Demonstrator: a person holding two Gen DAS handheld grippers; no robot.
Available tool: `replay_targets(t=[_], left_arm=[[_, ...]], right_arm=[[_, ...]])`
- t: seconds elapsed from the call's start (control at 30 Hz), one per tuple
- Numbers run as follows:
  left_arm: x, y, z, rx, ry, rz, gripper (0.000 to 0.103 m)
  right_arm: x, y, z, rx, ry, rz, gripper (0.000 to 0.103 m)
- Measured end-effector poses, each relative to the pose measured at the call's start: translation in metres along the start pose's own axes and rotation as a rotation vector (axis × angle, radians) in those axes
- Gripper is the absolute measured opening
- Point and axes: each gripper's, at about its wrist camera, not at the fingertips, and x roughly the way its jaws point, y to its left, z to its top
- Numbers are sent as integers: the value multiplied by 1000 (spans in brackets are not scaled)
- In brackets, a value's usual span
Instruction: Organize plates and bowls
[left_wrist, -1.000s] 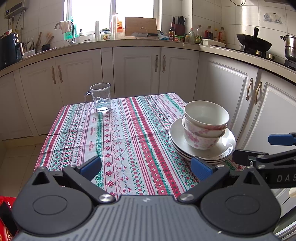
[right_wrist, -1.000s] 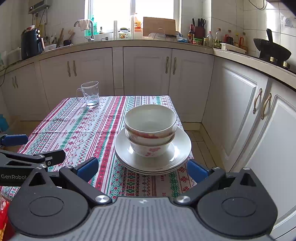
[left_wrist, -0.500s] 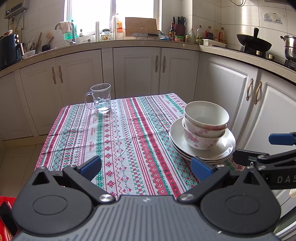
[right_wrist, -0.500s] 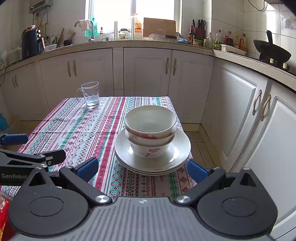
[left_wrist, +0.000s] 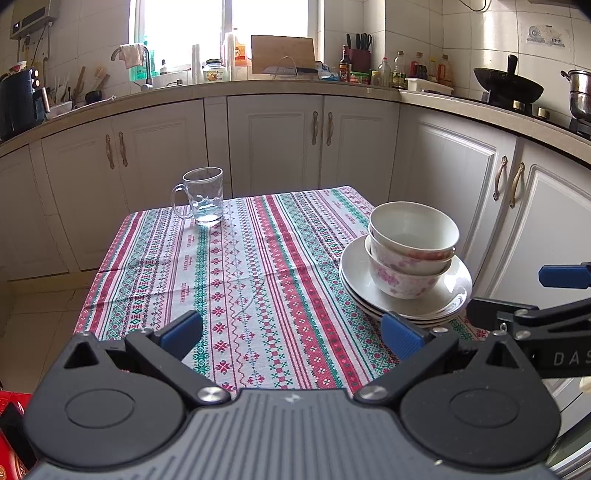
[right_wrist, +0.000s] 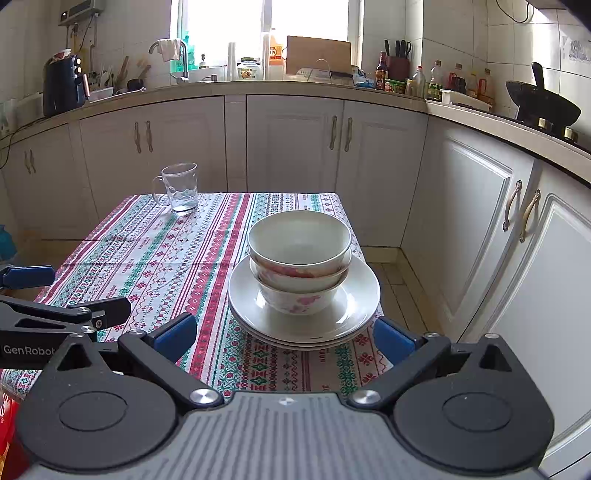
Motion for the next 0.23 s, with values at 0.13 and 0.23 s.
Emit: replay_targets(t=[0.13,0.23], left_arm=[[0,-1,1,-2,-1,1,102],[-1,-1,1,-1,-1,2,102]], right_arm=[[0,1,0,-1,-1,-1,103],[-1,0,0,-2,-1,-3,103]])
